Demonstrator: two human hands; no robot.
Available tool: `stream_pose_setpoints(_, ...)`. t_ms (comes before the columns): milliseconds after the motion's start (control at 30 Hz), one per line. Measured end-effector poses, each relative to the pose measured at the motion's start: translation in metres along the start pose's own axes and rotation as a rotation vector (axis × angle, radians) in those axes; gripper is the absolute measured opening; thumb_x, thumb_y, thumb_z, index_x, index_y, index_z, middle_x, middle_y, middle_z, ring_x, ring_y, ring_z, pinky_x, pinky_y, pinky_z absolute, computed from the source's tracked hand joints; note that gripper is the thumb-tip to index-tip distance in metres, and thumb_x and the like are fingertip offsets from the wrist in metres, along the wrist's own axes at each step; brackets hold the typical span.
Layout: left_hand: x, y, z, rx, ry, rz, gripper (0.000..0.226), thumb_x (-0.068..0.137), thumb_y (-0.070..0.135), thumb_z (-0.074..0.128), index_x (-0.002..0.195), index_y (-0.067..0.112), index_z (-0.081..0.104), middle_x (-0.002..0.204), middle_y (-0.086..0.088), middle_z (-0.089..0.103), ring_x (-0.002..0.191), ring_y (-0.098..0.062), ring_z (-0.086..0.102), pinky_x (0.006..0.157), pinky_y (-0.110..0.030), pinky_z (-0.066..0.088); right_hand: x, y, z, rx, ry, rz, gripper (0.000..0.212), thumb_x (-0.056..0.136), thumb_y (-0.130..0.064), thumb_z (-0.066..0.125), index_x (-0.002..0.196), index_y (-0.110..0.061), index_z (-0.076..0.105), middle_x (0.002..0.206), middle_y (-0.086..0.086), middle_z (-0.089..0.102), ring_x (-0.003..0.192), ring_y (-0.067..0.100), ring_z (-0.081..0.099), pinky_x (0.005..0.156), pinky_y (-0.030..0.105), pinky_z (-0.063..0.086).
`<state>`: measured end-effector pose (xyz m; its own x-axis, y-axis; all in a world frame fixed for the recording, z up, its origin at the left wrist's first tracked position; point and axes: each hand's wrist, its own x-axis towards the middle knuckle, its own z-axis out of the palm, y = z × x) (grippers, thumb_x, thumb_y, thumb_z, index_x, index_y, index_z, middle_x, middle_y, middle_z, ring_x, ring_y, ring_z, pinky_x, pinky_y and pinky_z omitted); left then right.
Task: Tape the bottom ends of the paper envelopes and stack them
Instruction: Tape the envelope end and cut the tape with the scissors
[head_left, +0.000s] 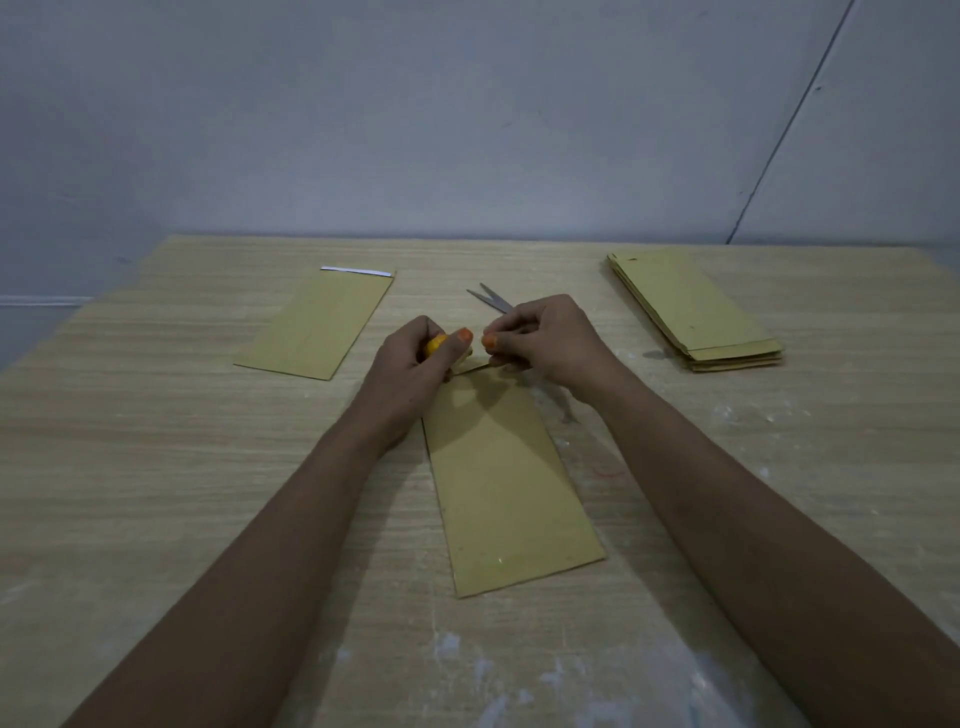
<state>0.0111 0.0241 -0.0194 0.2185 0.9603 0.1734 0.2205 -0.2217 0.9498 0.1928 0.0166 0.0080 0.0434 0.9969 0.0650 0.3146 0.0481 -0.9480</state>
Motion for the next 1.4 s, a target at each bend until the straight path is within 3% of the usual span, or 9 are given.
stream_pose_setpoints(133, -0.003, 0.002, 0.001, 0.058, -0.047, -0.011, 0.036, 0.089, 0.049, 0.065, 0.084, 0.016, 0.050, 0.095, -0.003, 0.075, 0.090, -0.024, 0.066, 0.074, -0.044, 0.047, 0.002, -0.004, -0.002, -0.142, -0.007, -0.026, 0.008, 0.090, -0.009, 0.070, 0.082, -0.011, 0.070, 0.075, 0.006, 0.071, 0.069, 0.014, 0.070, 0.055, 0.018, 0.049)
stream_pose_setpoints(267, -0.006, 0.005, 0.000, 0.177, -0.070, 0.022, 0.050, 0.085, 0.062, 0.058, 0.093, 0.013, 0.051, 0.099, -0.009, 0.072, 0.090, -0.030, 0.062, 0.072, -0.048, 0.048, 0.002, -0.005, 0.000, -0.253, -0.026, -0.052, 0.011, 0.092, -0.009, 0.066, 0.082, -0.014, 0.067, 0.076, -0.001, 0.068, 0.070, 0.011, 0.065, 0.053, 0.012, 0.043)
stream_pose_setpoints(433, -0.006, 0.007, 0.000, 0.200, -0.037, 0.004, 0.029, 0.098, 0.041, 0.055, 0.088, 0.014, 0.052, 0.088, 0.010, 0.075, 0.079, -0.014, 0.062, 0.071, -0.035, 0.044, 0.000, -0.006, -0.002, -0.151, -0.055, -0.044, 0.002, 0.087, -0.005, 0.072, 0.087, -0.007, 0.070, 0.073, 0.004, 0.069, 0.070, 0.012, 0.068, 0.055, 0.013, 0.045)
stream_pose_setpoints(533, -0.006, 0.008, -0.001, 0.220, -0.038, -0.013, 0.029, 0.100, 0.039, 0.052, 0.086, 0.014, 0.054, 0.087, 0.011, 0.076, 0.076, -0.004, 0.061, 0.076, -0.037, 0.046, 0.000, -0.009, -0.005, -0.048, -0.087, 0.051, 0.023, 0.084, -0.003, 0.075, 0.105, -0.004, 0.067, 0.074, 0.009, 0.069, 0.071, 0.016, 0.069, 0.061, 0.022, 0.055)
stream_pose_setpoints(633, -0.006, 0.007, 0.000, 0.278, -0.052, -0.010, 0.032, 0.096, 0.045, 0.053, 0.085, 0.015, 0.058, 0.089, 0.009, 0.075, 0.085, -0.012, 0.065, 0.082, -0.043, 0.051, -0.001, -0.012, -0.009, -0.077, -0.118, 0.112, 0.018, 0.084, -0.003, 0.075, 0.101, 0.002, 0.070, 0.076, 0.013, 0.071, 0.069, 0.019, 0.069, 0.068, 0.029, 0.060)
stream_pose_setpoints(833, -0.007, 0.012, -0.001, 0.308, -0.040, -0.013, 0.049, 0.084, 0.062, 0.048, 0.083, 0.015, 0.062, 0.089, 0.003, 0.075, 0.085, -0.023, 0.065, 0.081, -0.052, 0.052, -0.004, -0.016, -0.012, -0.228, -0.148, 0.163, 0.010, 0.089, -0.015, 0.072, 0.087, -0.006, 0.072, 0.073, 0.005, 0.068, 0.058, 0.008, 0.062, 0.052, 0.023, 0.047)
stream_pose_setpoints(967, -0.009, 0.013, -0.001, 0.272, -0.048, -0.014, 0.062, 0.083, 0.066, 0.043, 0.086, 0.006, 0.059, 0.087, 0.002, 0.075, 0.087, -0.027, 0.066, 0.082, -0.055, 0.050, -0.005, -0.021, -0.012, 0.049, -0.165, 0.377, 0.009, 0.088, -0.012, 0.071, 0.093, -0.005, 0.070, 0.077, 0.003, 0.072, 0.060, 0.007, 0.064, 0.051, 0.020, 0.044)
stream_pose_setpoints(1133, -0.006, 0.009, 0.001, 0.257, -0.072, -0.010, 0.041, 0.091, 0.050, 0.048, 0.084, 0.012, 0.062, 0.089, 0.011, 0.075, 0.083, -0.014, 0.064, 0.077, -0.040, 0.048, -0.004, -0.019, -0.014, 0.253, -0.193, 0.478, 0.006, 0.090, -0.007, 0.065, 0.084, -0.006, 0.064, 0.077, 0.005, 0.065, 0.057, 0.007, 0.057, 0.047, 0.018, 0.034)
stream_pose_setpoints(1400, -0.004, 0.006, 0.002, 0.254, -0.070, -0.032, 0.038, 0.079, 0.048, 0.049, 0.075, 0.015, 0.069, 0.084, 0.012, 0.075, 0.067, -0.005, 0.058, 0.066, -0.032, 0.045, -0.002, -0.020, -0.015, 0.147, -0.136, 0.434, 0.005, 0.082, -0.001, 0.073, 0.082, 0.001, 0.069, 0.069, 0.007, 0.067, 0.056, 0.010, 0.053, 0.049, 0.020, 0.035)
